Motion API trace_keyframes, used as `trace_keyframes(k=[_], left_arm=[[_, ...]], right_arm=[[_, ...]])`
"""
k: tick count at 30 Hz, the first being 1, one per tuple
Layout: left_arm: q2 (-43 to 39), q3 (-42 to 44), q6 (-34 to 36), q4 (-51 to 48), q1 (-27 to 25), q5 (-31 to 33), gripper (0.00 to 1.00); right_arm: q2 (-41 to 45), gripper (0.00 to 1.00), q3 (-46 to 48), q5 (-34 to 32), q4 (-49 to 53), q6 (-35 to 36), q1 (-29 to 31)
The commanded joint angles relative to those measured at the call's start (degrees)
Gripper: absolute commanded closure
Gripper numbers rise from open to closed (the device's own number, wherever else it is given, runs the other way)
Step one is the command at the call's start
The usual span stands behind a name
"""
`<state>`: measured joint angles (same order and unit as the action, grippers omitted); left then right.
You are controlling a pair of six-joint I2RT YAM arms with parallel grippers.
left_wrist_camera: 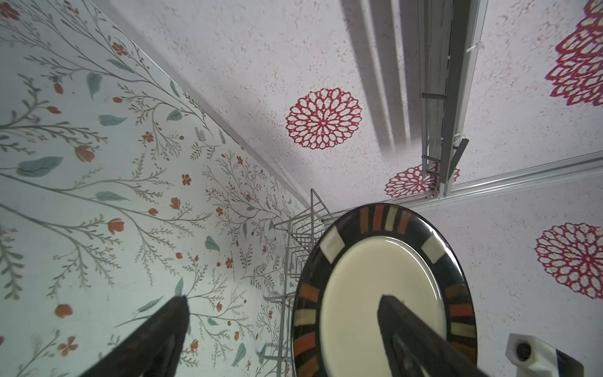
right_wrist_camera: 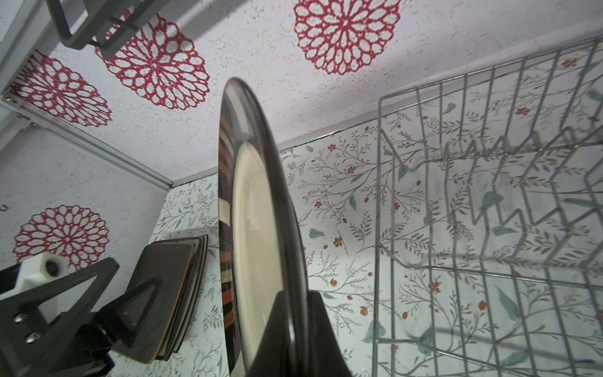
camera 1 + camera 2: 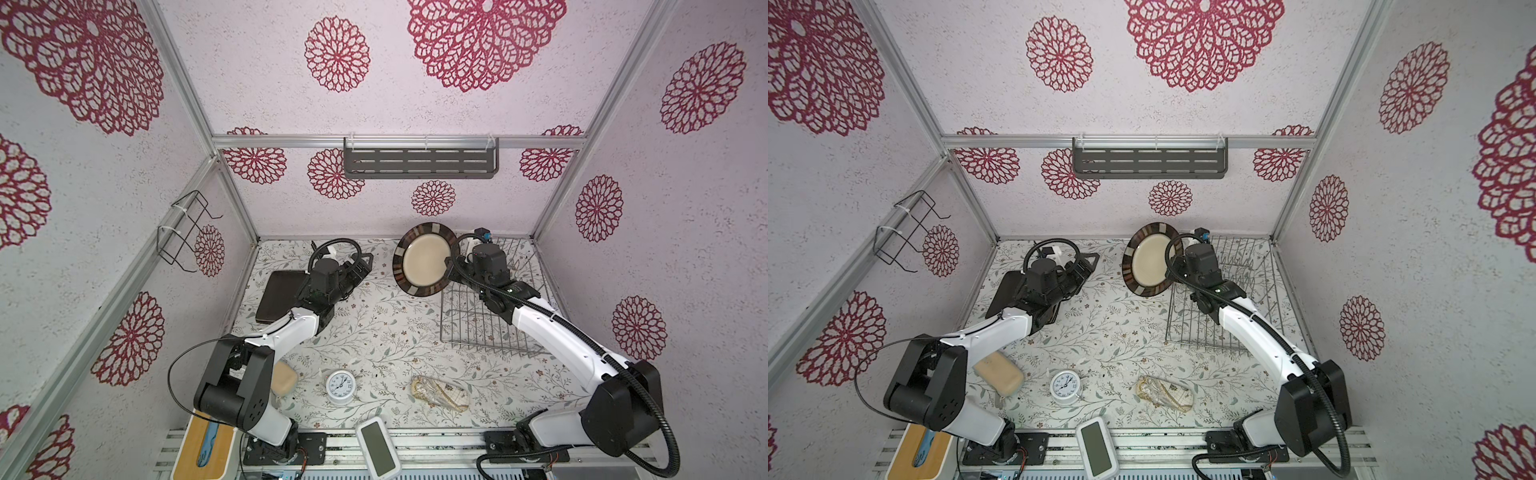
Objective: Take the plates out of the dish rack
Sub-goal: 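Carry the plate toward the left gripper while the left gripper rises to meet it, then grasp the plate rim with the left gripper and open the right gripper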
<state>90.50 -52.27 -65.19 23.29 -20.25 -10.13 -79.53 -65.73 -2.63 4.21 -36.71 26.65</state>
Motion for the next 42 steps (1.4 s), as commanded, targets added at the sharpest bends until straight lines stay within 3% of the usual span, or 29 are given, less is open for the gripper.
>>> trace_keyframes(k=[1,11,20,31,42], left_arm=[[1.56,-2.07,0.22,2.63,-0.89,-4.44,0.09],[4.19,-3.39,-0.61,3.96,-1.35,-7.00,0.24],[4.87,-3.02,-1.36,6.68,-1.45,-8.08,0.45],[5.13,-2.65,-1.64,8.33,-1.35,-8.50,0.60],[4.60,-1.37,-1.98,9.81,-1.19,-7.80,0.87]], right_arm=[[1.91,1.00,-1.82,4.48,-15.02,-5.41,-0.33],[0.87,1.00,-0.18,11.60,-20.73,-11.72,-2.19],[-1.06,1.00,0.43,17.03,-25.12,-15.93,-3.50],[-2.56,1.00,0.78,21.33,-27.78,-18.44,-4.14],[-3.44,1.00,1.48,24.72,-30.92,-20.58,-4.59]])
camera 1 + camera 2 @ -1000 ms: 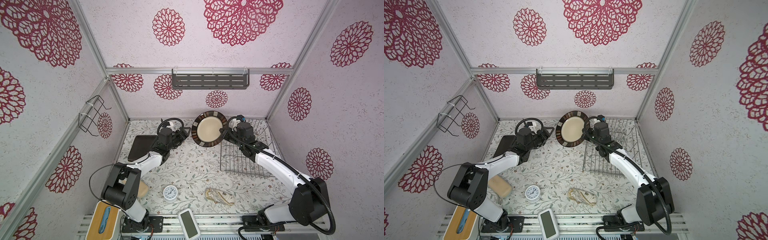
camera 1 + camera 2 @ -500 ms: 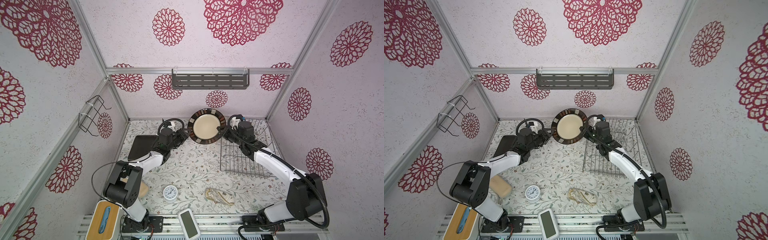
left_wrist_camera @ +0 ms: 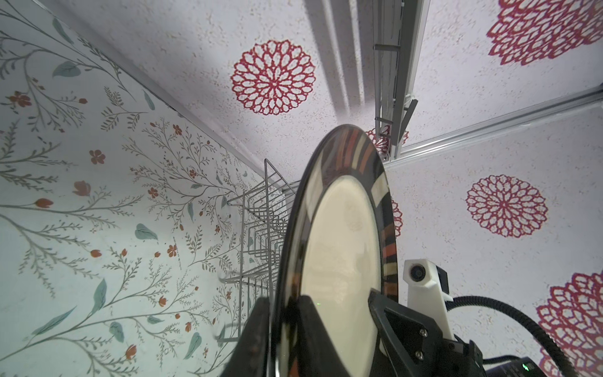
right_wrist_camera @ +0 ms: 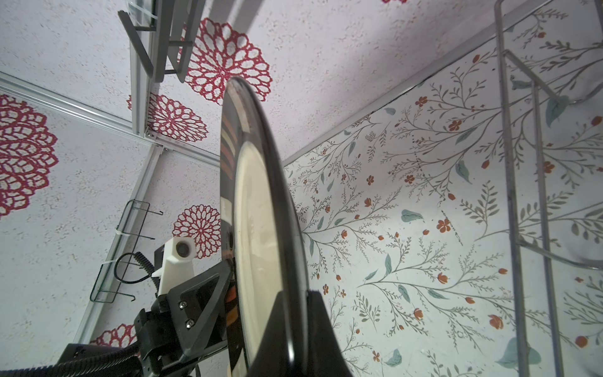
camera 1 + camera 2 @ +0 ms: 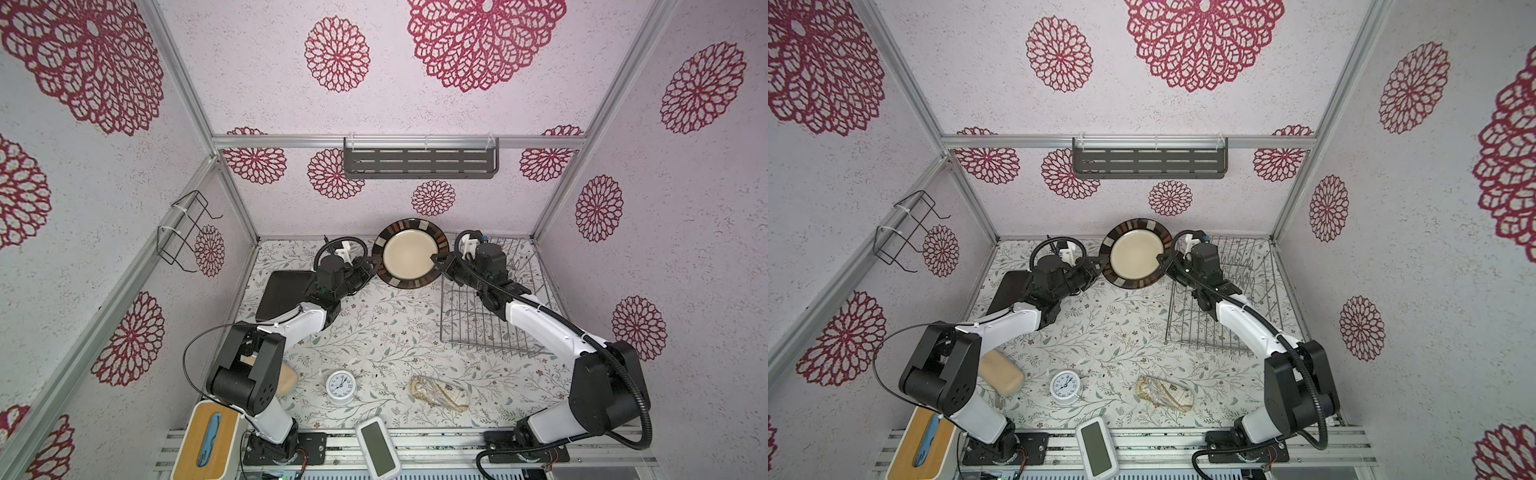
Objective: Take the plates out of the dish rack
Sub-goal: 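Grasp the plate rim with the left gripper and open the right gripper, then lower the plate beside the dark plate stack with the left gripper while right withdraws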
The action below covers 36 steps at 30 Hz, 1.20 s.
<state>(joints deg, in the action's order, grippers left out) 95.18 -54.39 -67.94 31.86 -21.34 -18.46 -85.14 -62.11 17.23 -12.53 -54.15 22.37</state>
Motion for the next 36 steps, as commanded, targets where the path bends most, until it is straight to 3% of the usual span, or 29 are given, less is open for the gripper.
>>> trace_keyframes(k=[1,3,5,12,15,23,36], left_arm=[[-0.16,0.85,0.60,1.36,-0.06,0.53,0.90],[-0.32,1.02,0.58,1.58,0.08,0.53,1.00],[-0.50,1.21,0.50,1.71,0.16,0.70,1.00],[-0.78,2.13,-0.40,2.84,0.51,1.35,1.00],[-1.04,2.66,-1.12,4.03,0.86,1.41,1.00],[-1.81,4.64,-2.73,6.55,2.00,1.82,1.00],[-4.69,7.61,-1.38,4.20,3.98,4.54,1.00]], right_arm=[[2.09,1.00,-2.14,5.39,-14.53,-3.20,-0.36],[1.79,1.00,-2.30,6.51,-14.98,-3.56,-0.52],[1.57,0.98,-2.25,7.08,-15.15,-3.86,-0.73],[1.52,0.51,-1.38,8.27,-15.83,-4.90,-1.51],[1.82,0.40,-0.62,8.52,-15.77,-5.09,-2.00],[3.10,0.27,1.43,6.85,-13.05,-4.04,-4.29],[3.93,0.24,2.90,7.10,-12.63,-4.13,-6.35]])
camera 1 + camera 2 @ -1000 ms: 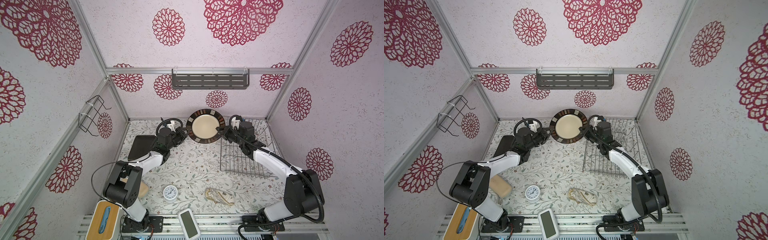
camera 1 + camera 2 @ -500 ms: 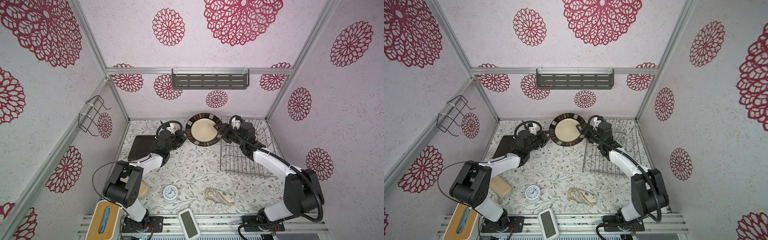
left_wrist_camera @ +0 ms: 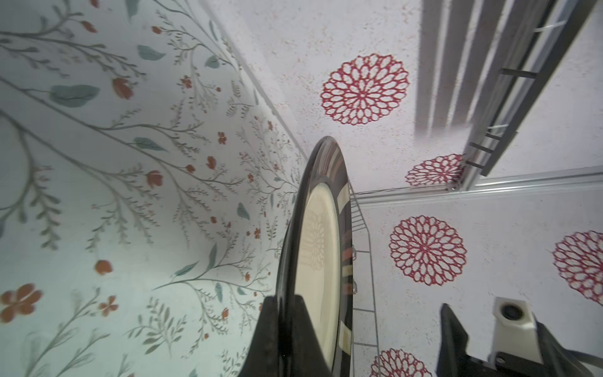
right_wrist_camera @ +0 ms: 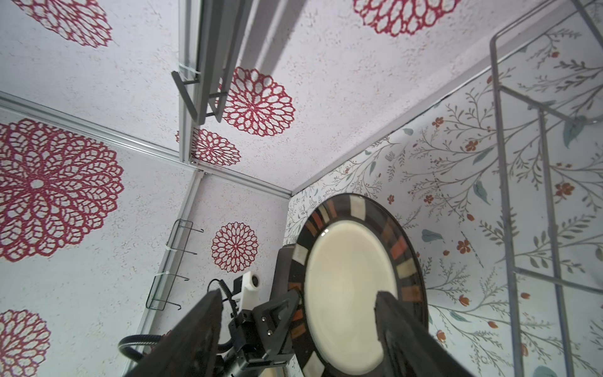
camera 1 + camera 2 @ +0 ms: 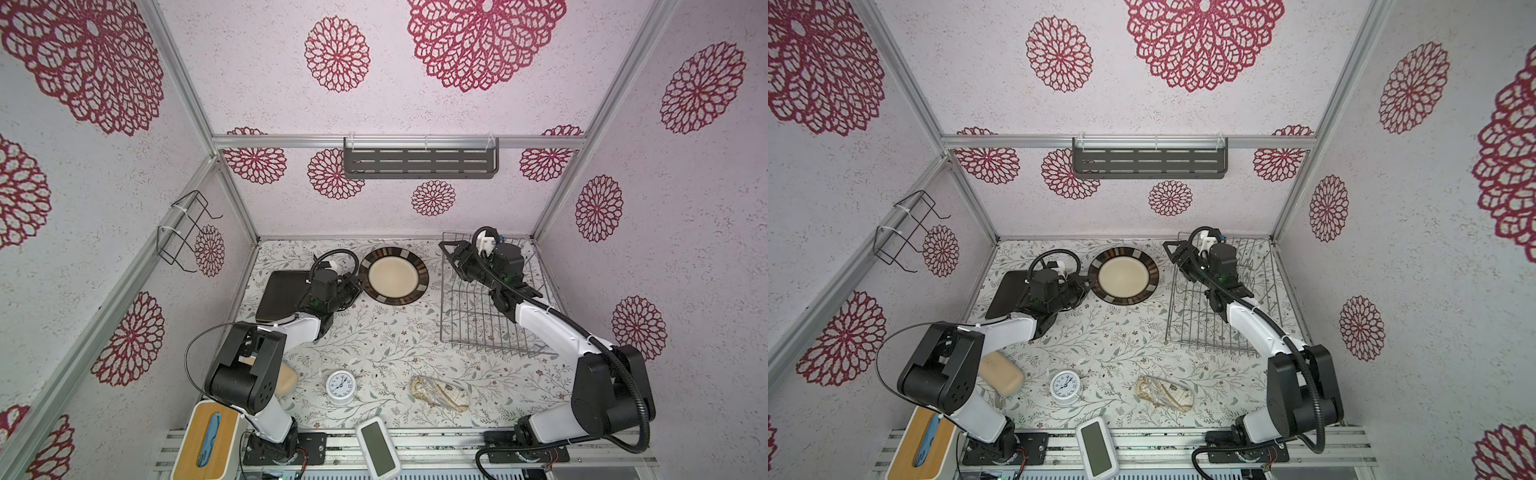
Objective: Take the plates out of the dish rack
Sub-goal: 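Lower the plate beside the dark plate stack with the left gripper while right withdraws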
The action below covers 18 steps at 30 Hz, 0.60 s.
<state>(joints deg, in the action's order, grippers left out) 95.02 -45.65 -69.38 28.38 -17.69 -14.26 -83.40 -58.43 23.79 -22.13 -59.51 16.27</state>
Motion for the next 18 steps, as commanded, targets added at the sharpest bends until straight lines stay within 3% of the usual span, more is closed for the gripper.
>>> trace_keyframes(k=[1,18], left_arm=[[-4.58,-0.96,0.21,7.49,0.38,0.64,1.00],[-4.11,1.70,-1.03,5.88,0.82,6.87,1.00]], right_arm=[[2.26,0.24,-0.73,0.55,-3.09,1.24,-0.23],[2.27,0.24,-0.04,1.08,-3.05,0.97,-0.19]])
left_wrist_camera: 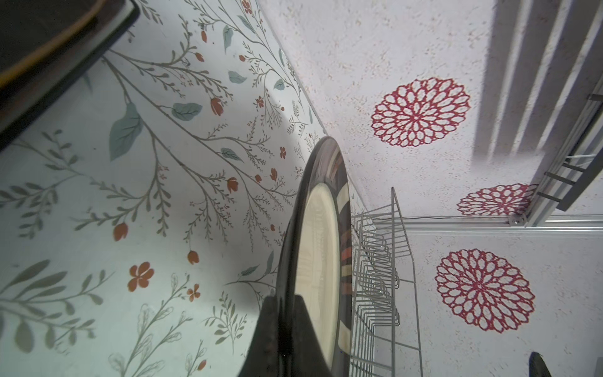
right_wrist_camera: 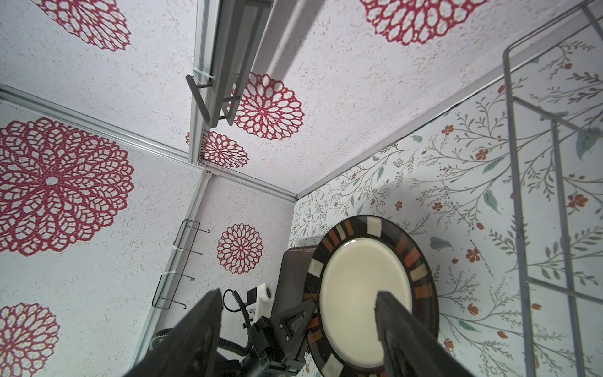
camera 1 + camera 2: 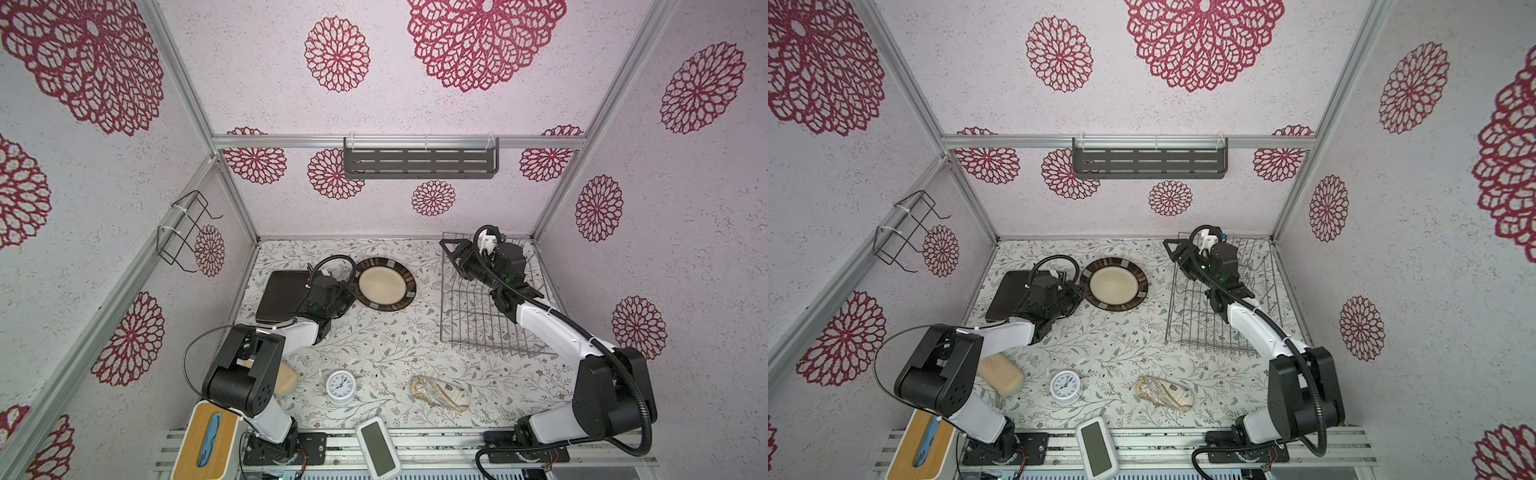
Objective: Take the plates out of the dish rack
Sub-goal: 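Lower the plate beside the dark plate stack with the left gripper while right withdraws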
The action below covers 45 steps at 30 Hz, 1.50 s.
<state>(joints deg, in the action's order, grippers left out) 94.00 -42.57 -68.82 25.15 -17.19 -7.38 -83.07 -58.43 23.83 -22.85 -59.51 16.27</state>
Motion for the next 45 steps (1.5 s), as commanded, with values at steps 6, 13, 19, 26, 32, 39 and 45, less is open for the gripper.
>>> trace_keyframes(k=[6,13,19,26,32,39,45], left_arm=[[-1.74,-1.46,-1.52,9.10,0.32,0.65,1.00],[-1.01,-1.55,-1.54,8.11,0.23,2.07,1.00],[-0.77,-1.47,-0.89,7.33,0.23,3.24,1.00],[0.13,-1.69,-0.90,6.58,0.23,3.59,1.00],[0.83,-1.57,-0.97,6.45,0.15,3.86,1.00],[2.05,-1.47,-1.35,6.66,0.14,3.86,1.00],[3.45,-1.38,-2.11,7.79,0.14,3.27,1.00]], right_arm=[[1.33,0.24,0.38,0.77,-0.53,1.50,-0.22],[1.50,0.24,0.35,0.27,1.40,2.58,-0.20],[1.68,0.24,0.76,-0.46,3.99,4.07,-0.23],[2.07,0.24,1.57,-0.98,5.86,5.31,-0.04],[2.43,0.24,1.56,-1.25,6.77,5.99,0.03],[2.43,0.24,1.65,-1.29,6.95,6.05,0.08],[2.47,0.24,1.57,-1.16,7.12,6.22,0.21]])
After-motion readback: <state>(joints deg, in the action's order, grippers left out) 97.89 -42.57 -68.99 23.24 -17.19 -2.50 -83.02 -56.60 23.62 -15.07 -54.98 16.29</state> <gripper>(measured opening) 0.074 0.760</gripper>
